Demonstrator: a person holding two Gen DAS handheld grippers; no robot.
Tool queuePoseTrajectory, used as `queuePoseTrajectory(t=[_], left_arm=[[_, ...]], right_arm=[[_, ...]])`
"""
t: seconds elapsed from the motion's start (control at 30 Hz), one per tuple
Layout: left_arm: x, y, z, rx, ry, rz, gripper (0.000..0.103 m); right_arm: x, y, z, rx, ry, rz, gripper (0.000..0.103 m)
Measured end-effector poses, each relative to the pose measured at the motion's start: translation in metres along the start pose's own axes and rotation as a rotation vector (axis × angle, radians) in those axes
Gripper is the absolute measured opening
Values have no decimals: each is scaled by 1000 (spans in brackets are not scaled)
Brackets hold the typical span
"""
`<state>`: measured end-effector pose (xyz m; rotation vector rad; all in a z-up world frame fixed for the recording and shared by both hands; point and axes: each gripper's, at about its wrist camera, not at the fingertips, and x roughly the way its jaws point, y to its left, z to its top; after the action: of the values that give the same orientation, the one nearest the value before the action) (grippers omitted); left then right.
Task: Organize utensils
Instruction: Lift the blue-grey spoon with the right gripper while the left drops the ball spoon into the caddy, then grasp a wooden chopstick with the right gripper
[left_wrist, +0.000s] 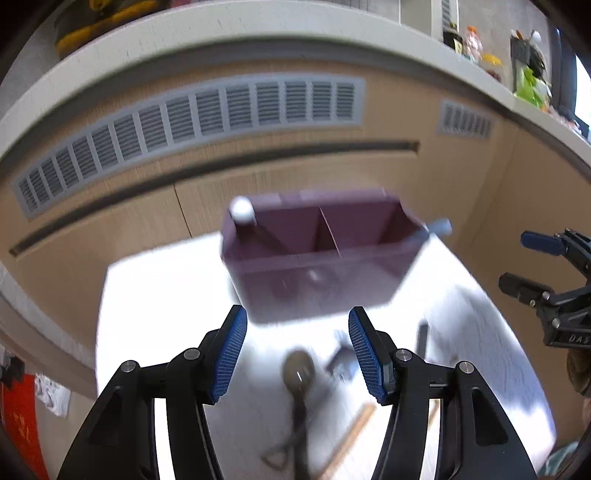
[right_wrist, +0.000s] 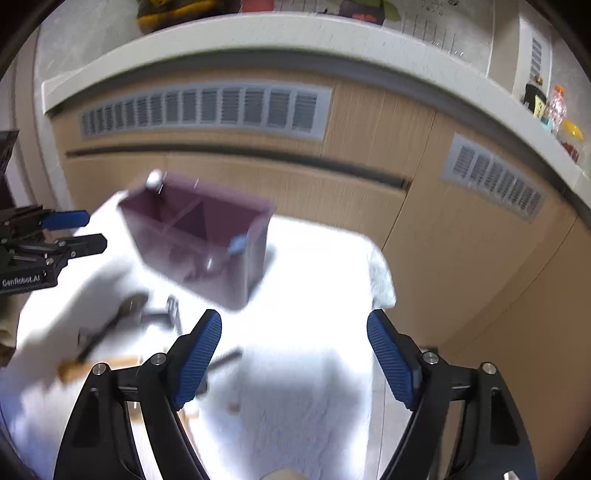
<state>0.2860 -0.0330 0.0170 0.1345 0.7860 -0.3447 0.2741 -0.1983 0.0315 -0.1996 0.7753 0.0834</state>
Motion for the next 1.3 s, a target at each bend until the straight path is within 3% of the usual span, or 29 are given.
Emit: queuePoseTrajectory(t=[0.03, 0.1, 0.17, 0.23, 0.47, 0.6, 0.7, 0.83, 1.0, 1.3], left_arm=[[0, -3, -9, -2, 17, -4, 58], [1, -8, -24, 1, 39, -11, 58], [2, -11, -37, 7, 68, -16, 58], [2, -12, -48, 15, 93, -18, 58], [-4, 7, -77, -7, 136, 4, 58], [-5, 19, -86, -34, 148, 2, 58], [-3, 20, -88, -27, 164, -16, 58], [4, 11, -84, -6, 185, -100, 58], [20, -9, -69, 49, 204, -137, 58], [64, -37, -34, 186, 261, -113, 57]], right_arm=[[2, 3, -9, -3, 23, 14, 78], [5, 11, -27, -7, 64, 51, 67], [13, 24, -44, -17, 132, 114, 32], [24, 37, -56, -23, 200, 180, 17], [37, 77, -69, -64, 241, 281, 13], [51, 81, -65, -61, 255, 239, 13], [55, 82, -68, -54, 265, 229, 7], [48, 66, -66, 1, 262, 234, 5], [34, 29, -67, 104, 229, 215, 5], [17, -4, -89, 213, 219, 240, 6]])
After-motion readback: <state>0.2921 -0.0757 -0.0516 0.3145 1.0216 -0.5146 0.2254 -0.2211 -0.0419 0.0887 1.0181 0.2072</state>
